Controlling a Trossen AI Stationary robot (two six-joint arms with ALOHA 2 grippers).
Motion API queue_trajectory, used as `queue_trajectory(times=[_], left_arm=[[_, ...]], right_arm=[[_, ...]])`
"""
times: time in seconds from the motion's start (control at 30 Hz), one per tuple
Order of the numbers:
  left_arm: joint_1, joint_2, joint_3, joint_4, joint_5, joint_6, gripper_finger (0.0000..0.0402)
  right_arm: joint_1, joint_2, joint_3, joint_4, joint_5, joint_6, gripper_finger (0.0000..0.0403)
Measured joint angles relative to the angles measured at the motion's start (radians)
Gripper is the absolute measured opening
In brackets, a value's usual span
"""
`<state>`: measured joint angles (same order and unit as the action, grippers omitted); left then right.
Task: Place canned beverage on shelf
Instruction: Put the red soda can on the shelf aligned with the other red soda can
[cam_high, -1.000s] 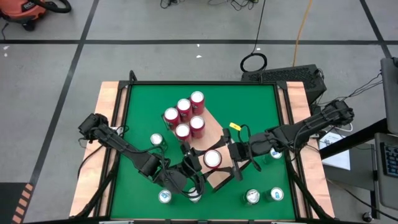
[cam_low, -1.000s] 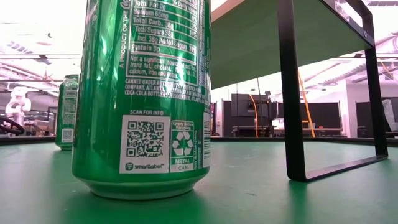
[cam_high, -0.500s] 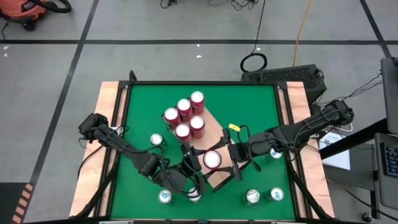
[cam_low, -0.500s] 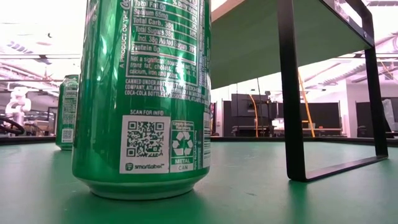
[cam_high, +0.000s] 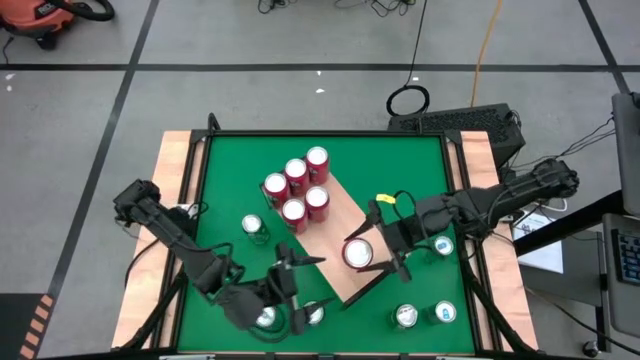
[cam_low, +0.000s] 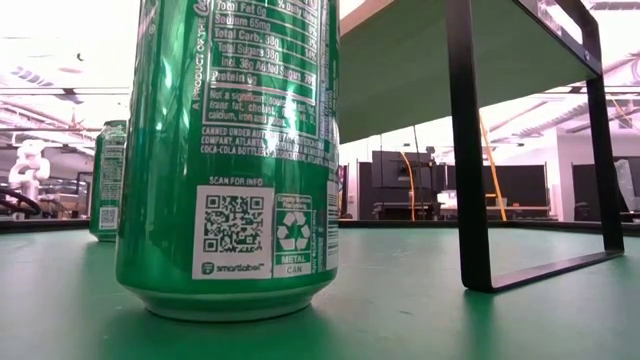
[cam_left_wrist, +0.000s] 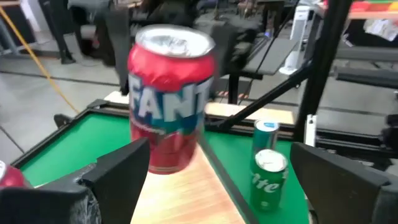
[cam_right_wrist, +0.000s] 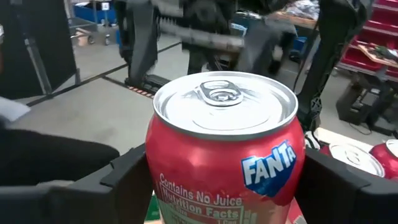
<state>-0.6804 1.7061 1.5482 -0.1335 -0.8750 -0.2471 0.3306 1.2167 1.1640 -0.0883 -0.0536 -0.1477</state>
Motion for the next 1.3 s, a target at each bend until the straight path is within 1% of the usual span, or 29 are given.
queue_trajectory(times=[0.1, 0.2, 0.33, 0.43, 0.53, 0.63, 0.8, 0.87, 0.93, 1.07, 1.1, 1.2, 1.27, 1.3], left_arm=[[-0.049, -0.029, 0.000, -0.005, -0.057, 0.049, 0.0385], [-0.094, -0.060, 0.000, -0.018, -0.110, 0.095, 0.0385], [-0.138, -0.106, 0.000, -0.084, -0.124, 0.131, 0.0384], [-0.153, -0.152, 0.000, -0.181, -0.126, 0.096, 0.0384], [-0.159, -0.201, 0.000, -0.307, -0.132, 0.018, 0.0384], [-0.160, -0.234, 0.000, -0.469, -0.189, -0.084, 0.0384], [-0.167, -0.241, 0.000, -0.769, -0.276, -0.347, 0.0384], [-0.178, -0.243, -0.013, -0.847, -0.294, -0.449, 0.0384], [-0.187, -0.242, -0.041, -0.886, -0.298, -0.518, 0.0384], [-0.216, -0.241, -0.078, -0.877, -0.299, -0.589, 0.0384], [-0.220, -0.241, -0.079, -0.877, -0.279, -0.618, 0.0384], [-0.222, -0.241, -0.078, -0.869, -0.152, -0.733, 0.0384], [-0.223, -0.240, -0.078, -0.868, -0.112, -0.796, 0.0384], [-0.221, -0.239, -0.079, -0.868, -0.106, -0.801, 0.0384]], right_arm=[[-0.042, -0.019, -0.025, 0.001, -0.075, -0.022, 0.0300], [-0.088, -0.032, -0.055, 0.006, -0.110, -0.036, 0.0300], [-0.158, -0.033, -0.068, 0.001, -0.172, -0.052, 0.0300], [-0.213, -0.034, -0.068, 0.012, -0.236, -0.081, 0.0300], [-0.270, -0.034, -0.068, 0.009, -0.300, -0.089, 0.0300], [-0.317, -0.034, -0.068, 0.006, -0.385, -0.077, 0.0300], [-0.365, -0.034, -0.092, 0.011, -0.471, -0.063, 0.0300], [-0.379, -0.038, -0.117, 0.011, -0.476, -0.056, 0.0300], [-0.393, -0.040, -0.148, 0.037, -0.476, -0.048, 0.0300], [-0.417, -0.040, -0.194, 0.111, -0.473, -0.025, 0.0300], [-0.423, -0.040, -0.199, 0.129, -0.473, -0.019, 0.0300], [-0.442, -0.042, -0.201, 0.144, -0.477, -0.013, 0.0300], [-0.459, -0.042, -0.201, 0.148, -0.478, -0.018, 0.0300], [-0.469, -0.042, -0.201, 0.147, -0.478, -0.019, 0.0300]])
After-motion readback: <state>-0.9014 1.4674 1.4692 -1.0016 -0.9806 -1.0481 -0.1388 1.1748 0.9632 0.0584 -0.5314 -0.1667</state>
